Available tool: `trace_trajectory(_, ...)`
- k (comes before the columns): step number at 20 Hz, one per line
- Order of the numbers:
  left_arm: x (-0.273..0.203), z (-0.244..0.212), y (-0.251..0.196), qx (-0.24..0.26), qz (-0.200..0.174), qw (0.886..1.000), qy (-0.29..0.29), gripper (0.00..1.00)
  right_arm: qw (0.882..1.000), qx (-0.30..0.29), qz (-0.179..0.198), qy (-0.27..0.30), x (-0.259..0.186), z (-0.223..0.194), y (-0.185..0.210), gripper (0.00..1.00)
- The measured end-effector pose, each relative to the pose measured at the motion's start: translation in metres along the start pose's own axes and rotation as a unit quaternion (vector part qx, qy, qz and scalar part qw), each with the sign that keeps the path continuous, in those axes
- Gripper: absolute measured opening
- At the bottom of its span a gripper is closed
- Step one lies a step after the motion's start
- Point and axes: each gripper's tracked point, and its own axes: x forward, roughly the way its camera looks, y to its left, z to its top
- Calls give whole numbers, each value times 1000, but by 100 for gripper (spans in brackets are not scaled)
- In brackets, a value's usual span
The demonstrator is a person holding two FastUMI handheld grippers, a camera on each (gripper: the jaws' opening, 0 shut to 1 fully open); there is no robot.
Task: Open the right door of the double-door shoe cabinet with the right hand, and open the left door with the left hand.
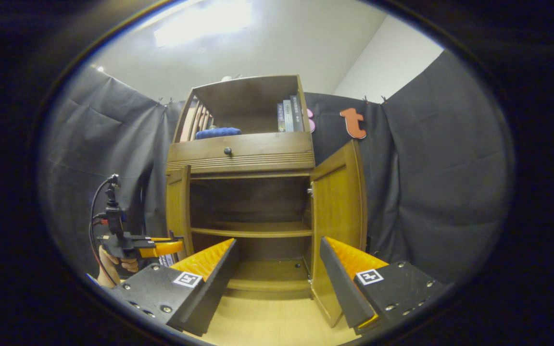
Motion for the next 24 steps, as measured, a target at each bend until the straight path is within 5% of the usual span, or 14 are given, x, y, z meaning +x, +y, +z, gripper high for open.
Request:
trace_trajectory(8, -34, 0, 12, 6, 19, 1000, 12, 29, 1000, 13, -8, -2, -4, -4, -6, 100)
trace_trajectory(13, -56, 0, 22, 7, 68, 998, 18, 29, 1000, 20, -14, -17, -7, 7, -7, 100)
trace_trajectory(18, -80, 3, 33, 13, 125, 992, 16, 29, 999, -35, -3, -10, -9, 5, 15, 100)
trace_trajectory(24, -82, 1, 34, 13, 149, 988, 26, 26, 999, -35, 28, -18, -9, 7, 48, 100)
